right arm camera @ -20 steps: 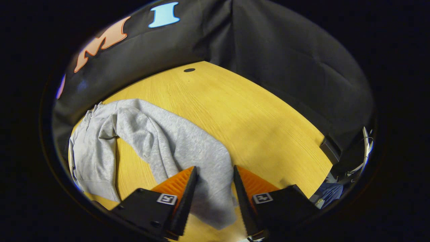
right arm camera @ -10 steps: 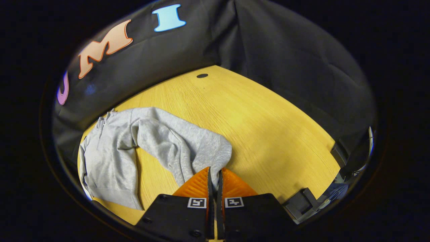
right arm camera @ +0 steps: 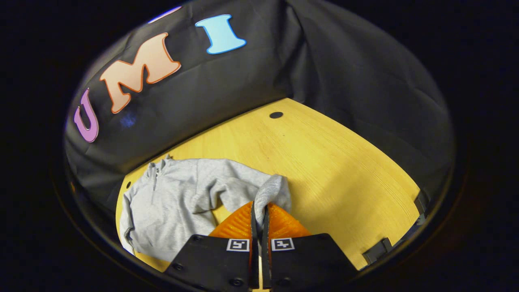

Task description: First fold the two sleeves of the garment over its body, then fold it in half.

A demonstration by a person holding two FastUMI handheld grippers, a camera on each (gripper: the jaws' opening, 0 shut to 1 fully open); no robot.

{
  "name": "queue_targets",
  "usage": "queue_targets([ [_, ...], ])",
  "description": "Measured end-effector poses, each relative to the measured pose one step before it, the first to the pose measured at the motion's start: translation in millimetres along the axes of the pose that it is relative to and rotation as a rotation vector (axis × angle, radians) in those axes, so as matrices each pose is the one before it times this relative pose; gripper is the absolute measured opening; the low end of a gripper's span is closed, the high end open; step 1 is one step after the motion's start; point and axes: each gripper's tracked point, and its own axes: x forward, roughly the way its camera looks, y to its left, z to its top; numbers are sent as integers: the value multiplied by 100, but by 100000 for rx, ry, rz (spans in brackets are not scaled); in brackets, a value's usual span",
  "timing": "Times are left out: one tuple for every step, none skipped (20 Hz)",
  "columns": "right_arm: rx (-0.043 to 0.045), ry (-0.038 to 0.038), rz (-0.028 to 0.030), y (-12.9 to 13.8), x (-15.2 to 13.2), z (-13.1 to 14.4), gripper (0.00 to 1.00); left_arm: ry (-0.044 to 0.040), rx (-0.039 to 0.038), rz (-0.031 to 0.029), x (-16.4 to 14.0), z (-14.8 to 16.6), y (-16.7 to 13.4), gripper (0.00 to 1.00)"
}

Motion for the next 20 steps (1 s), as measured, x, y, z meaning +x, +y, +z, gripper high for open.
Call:
queue_targets([
  [-984, -762, 1574, 986, 49, 667, 6, -89, -108, 1019, -95, 39, 519, 94],
  [-539, -714, 1959, 1038, -56, 544, 5, -164, 57, 1316, -164, 19, 636, 94],
  [-343, -665, 2383, 1283, 181, 674, 6, -210, 151, 1218, -148, -1, 689, 94],
  [-153, -353, 2043, 1179, 297, 506, 4, 30, 387, 1309, -99, 33, 715, 94],
  [-536, -40, 1729, 1201, 405, 494, 4, -120, 551, 1526, -265, 0, 830, 94],
  [-705, -247, 1720, 1102, 284, 526, 5, -155, 414, 1597, -148, 147, 943, 95],
  [-877, -382, 1750, 1255, 378, 547, 5, -138, 236, 1657, -22, -46, 830, 95],
  [-1365, -406, 1705, 1244, 423, 410, 5, 97, 147, 1835, -113, -70, 932, 94],
  [-1529, -449, 1571, 1159, 483, 466, 5, 322, -26, 1754, -94, -165, 824, 94],
  [-1763, -459, 1639, 1278, 370, 297, 5, 575, -232, 1651, -72, -115, 834, 95],
  [-1436, 145, 1309, 800, 156, 236, 6, 690, -289, 1546, -98, -279, 676, 95],
  [-1586, 85, 1441, 1237, 278, 164, 5, 474, -385, 1503, -84, -106, 671, 95],
  [-1421, 97, 1458, 1139, 307, 277, 5, -37, -434, 1471, -104, -36, 755, 95],
  [-1247, -153, 1301, 989, 573, 199, 5, 112, -285, 1342, -63, -34, 625, 99],
  [-1118, -252, 1396, 1060, 355, 324, 5, 148, -132, 1216, -89, -121, 671, 99],
  [-899, 15, 1480, 1104, 337, 184, 5, 285, -5, 1147, -24, -95, 619, 95],
  [-784, 19, 1361, 1046, 449, 276, 5, 232, -27, 1108, -110, -153, 647, 99],
  [-1007, 8, 1485, 1026, 307, 120, 5, 270, -128, 1197, -10, -42, 656, 95],
  [-1253, -50, 1303, 1077, 454, 136, 5, 237, -143, 1239, 17, -187, 657, 95],
  [-1566, 90, 1609, 1361, 440, 73, 5, 143, -202, 1197, -68, -88, 662, 94],
])
